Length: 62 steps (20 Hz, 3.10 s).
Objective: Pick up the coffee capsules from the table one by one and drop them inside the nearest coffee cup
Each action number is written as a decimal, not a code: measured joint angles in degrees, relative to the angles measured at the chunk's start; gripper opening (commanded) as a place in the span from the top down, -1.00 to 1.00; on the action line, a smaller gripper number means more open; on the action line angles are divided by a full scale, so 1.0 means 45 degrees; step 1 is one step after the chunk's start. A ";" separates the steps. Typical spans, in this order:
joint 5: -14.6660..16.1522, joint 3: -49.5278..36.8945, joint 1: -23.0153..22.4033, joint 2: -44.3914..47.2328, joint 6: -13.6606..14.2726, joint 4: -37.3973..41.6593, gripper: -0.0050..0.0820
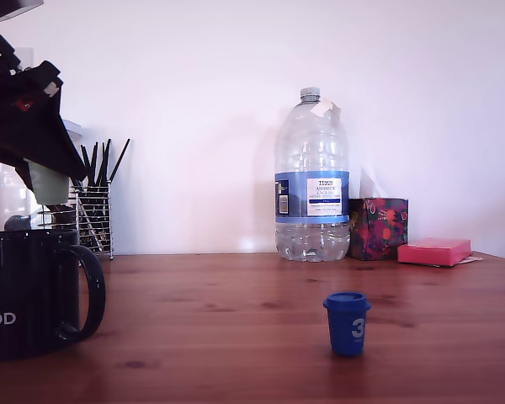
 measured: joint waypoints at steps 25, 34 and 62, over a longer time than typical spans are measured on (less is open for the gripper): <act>0.0427 0.0000 0.0962 0.0447 -0.0418 -0.0559 -0.38; 0.0588 0.0000 0.0952 0.0447 -0.0418 0.0029 0.53; -0.4988 0.0092 -0.8854 0.5294 -0.5047 0.8738 0.93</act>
